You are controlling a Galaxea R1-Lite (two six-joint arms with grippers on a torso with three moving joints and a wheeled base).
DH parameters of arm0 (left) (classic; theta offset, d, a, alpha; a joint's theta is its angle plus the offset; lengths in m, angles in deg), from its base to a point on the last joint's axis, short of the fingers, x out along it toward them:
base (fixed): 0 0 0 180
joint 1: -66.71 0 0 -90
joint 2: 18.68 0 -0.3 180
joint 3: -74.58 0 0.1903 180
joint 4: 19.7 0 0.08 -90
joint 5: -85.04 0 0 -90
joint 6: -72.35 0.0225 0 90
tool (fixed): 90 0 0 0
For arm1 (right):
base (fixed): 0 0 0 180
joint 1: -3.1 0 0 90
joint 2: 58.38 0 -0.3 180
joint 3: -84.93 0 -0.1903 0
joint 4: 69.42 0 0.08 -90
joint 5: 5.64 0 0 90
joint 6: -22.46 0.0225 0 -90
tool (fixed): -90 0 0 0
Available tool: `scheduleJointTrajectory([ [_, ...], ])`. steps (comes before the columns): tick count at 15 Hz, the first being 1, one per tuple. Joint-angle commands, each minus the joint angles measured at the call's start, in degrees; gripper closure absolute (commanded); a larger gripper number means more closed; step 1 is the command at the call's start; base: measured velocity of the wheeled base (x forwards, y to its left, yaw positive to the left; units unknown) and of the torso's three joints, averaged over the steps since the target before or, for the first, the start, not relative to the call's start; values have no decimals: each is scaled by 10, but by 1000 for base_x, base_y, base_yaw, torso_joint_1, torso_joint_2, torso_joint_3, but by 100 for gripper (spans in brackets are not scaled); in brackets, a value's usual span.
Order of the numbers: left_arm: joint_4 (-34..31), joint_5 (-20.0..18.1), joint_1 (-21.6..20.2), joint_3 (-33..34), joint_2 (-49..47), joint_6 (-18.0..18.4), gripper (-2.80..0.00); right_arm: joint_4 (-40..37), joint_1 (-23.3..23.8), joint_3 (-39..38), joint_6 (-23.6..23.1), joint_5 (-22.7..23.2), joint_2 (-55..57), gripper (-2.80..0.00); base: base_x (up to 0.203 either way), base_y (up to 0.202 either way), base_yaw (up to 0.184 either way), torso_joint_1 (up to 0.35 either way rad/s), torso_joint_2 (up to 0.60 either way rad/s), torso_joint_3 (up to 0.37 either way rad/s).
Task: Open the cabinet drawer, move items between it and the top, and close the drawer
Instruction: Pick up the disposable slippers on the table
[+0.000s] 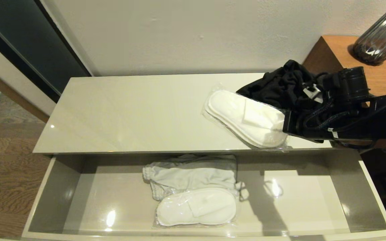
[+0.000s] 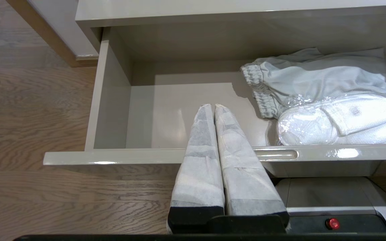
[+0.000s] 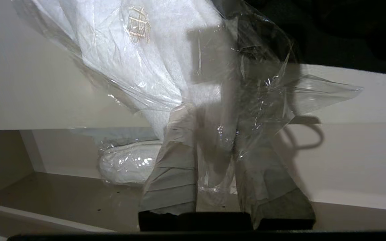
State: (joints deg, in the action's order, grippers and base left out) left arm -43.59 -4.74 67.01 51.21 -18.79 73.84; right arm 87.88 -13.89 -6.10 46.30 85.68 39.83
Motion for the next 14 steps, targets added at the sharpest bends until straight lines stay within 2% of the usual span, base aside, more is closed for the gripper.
scheduleJointTrajectory([
  [1, 0, 0, 0, 0, -1, 0, 0, -11, -6, 3, 5, -7, -28, 0, 0, 0, 0, 0, 0, 0],
  [4, 0, 0, 0, 0, -1, 0, 0, -35, -8, 6, 7, -21, -60, 0, 0, 0, 0, 0, 0, 0],
  [14, 0, 0, 0, 0, -1, 0, 0, -229, -24, 44, 29, -21, -219, 0, 0, 0, 0, 0, 0, 0],
])
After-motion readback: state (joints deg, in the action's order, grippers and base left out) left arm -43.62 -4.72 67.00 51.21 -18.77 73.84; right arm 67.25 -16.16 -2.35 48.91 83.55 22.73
